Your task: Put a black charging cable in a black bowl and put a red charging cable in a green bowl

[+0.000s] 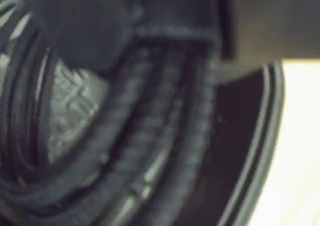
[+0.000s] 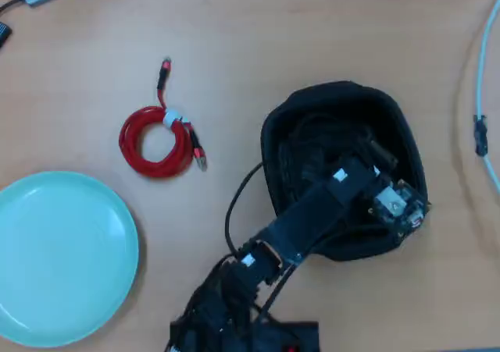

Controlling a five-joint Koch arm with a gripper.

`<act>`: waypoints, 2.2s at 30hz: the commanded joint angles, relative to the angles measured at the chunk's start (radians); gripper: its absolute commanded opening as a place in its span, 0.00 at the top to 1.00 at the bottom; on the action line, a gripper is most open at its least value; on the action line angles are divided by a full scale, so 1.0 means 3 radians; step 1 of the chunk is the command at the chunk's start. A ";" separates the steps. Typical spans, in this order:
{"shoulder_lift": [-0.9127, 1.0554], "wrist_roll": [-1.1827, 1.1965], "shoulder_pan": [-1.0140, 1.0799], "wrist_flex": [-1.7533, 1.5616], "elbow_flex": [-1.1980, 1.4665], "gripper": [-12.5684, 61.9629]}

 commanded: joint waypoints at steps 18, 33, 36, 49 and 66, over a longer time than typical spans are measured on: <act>0.0833 -0.0378 -0.0598 -0.0363 0.0568 0.14; 0.1207 -0.0450 -0.2863 0.0097 0.0639 0.24; 0.1115 -0.0445 -0.3365 0.0112 0.0936 0.24; 0.0752 0.1324 -0.4622 0.0107 0.1554 0.24; -0.0266 0.2148 -0.5175 -0.0184 0.1156 0.24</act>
